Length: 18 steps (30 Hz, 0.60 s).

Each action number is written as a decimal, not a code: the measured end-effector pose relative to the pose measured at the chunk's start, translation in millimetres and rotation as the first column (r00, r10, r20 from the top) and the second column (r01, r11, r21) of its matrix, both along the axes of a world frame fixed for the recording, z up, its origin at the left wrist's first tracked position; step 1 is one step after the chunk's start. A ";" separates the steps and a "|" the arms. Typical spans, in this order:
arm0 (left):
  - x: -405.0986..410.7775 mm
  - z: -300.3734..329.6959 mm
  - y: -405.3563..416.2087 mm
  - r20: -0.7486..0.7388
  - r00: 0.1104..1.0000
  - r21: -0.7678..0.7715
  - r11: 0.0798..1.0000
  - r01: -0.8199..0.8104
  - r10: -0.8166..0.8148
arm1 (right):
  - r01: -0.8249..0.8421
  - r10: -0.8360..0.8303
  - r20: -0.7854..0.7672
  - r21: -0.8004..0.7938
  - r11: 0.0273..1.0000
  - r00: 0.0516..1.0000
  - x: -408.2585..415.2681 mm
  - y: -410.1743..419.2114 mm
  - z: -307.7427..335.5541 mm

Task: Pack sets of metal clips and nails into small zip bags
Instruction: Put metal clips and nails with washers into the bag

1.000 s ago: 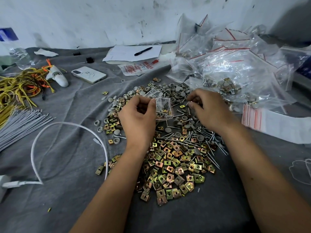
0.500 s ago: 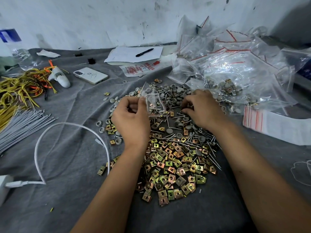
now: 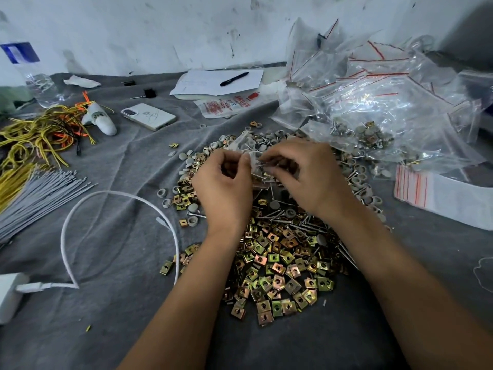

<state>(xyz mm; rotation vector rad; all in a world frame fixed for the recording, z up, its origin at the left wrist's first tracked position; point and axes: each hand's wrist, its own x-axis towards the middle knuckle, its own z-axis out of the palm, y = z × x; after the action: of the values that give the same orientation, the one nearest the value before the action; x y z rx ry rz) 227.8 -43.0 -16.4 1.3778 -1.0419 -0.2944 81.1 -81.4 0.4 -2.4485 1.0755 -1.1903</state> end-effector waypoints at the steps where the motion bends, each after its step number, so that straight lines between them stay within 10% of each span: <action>1: 0.5 0.4 -0.4 -0.025 0.999 0.000 1.000 -0.019 0.019 | 0.020 -0.021 0.042 0.015 1.000 0.999 -2.1 -1.0 0.5; 4: 2.0 1.7 -1.2 -0.113 0.991 -0.009 0.998 -0.068 0.066 | 0.161 -0.161 0.060 0.021 0.987 0.985 -8.8 -5.4 -1.1; 10: 7.6 2.2 -2.1 -0.233 0.962 -0.041 0.987 -0.158 0.144 | 0.295 -0.219 -0.391 0.144 0.945 0.894 -4.7 -16.3 -13.1; 18: 8.2 0.4 -3.1 -0.268 0.953 -0.022 0.988 -0.153 0.142 | 0.222 -0.090 -0.298 0.446 0.867 0.950 -2.7 -19.3 -6.7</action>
<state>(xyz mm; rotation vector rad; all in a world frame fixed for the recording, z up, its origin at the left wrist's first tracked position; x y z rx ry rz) 235.9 -46.1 -16.0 1.3282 -0.7157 -0.3339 78.5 -100.7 -6.3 -2.1922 1.4649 -0.5350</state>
